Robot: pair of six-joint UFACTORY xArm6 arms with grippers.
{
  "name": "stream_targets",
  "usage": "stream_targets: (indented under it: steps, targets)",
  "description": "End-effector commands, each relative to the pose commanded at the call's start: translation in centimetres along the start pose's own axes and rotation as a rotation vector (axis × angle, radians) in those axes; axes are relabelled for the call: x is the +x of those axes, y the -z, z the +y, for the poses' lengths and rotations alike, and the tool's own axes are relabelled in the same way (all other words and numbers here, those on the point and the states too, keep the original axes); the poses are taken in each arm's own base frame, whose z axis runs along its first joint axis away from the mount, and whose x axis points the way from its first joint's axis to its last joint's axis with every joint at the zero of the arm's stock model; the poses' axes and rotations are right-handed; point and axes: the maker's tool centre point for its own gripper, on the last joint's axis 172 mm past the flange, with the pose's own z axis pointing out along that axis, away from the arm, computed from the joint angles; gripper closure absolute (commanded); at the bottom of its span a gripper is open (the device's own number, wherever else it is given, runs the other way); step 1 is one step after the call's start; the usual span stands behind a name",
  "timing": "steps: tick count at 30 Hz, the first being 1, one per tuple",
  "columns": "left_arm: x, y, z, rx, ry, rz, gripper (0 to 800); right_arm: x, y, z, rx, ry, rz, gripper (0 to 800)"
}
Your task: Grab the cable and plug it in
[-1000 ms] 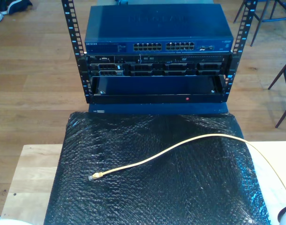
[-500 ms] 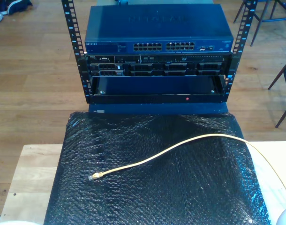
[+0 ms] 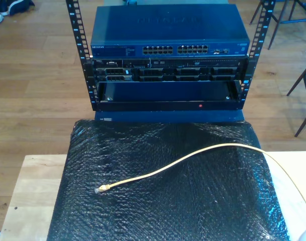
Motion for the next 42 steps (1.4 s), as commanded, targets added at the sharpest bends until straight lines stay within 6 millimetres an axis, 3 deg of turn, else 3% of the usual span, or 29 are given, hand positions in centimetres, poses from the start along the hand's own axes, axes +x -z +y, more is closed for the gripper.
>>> stream_targets:
  steps: [5,11,15,20,24,27,34,42]
  targets:
    - [0.1,3.1,-1.3,-0.020,0.032,-0.008,0,0.2,2.0,2.4,0.021,-0.031,-0.016,0]
    - [0.9,5.2,-3.0,-0.040,0.039,0.000,0,0.7,5.7,5.4,0.038,-0.056,-0.028,0]
    - [0.9,7.0,-5.0,-0.007,0.049,-0.015,0,1.6,7.3,8.1,-0.008,-0.077,-0.020,0]
    - [1.7,9.2,-7.7,0.032,0.057,-0.013,0,3.1,8.8,9.4,-0.017,-0.100,0.046,1]
    - [2.5,9.9,-9.2,0.012,0.077,-0.008,0,4.2,9.4,11.6,-0.051,-0.119,0.072,1]
    - [3.4,10.4,-10.0,-0.008,0.093,0.001,0,4.3,10.1,12.0,-0.056,-0.146,0.074,2]
    - [5.3,10.8,-13.1,-0.013,0.108,0.017,0,7.6,11.5,13.9,-0.009,-0.128,0.174,3]
    - [6.2,10.6,-14.6,-0.041,0.128,0.009,0,12.1,14.0,15.9,-0.034,-0.108,0.272,4]
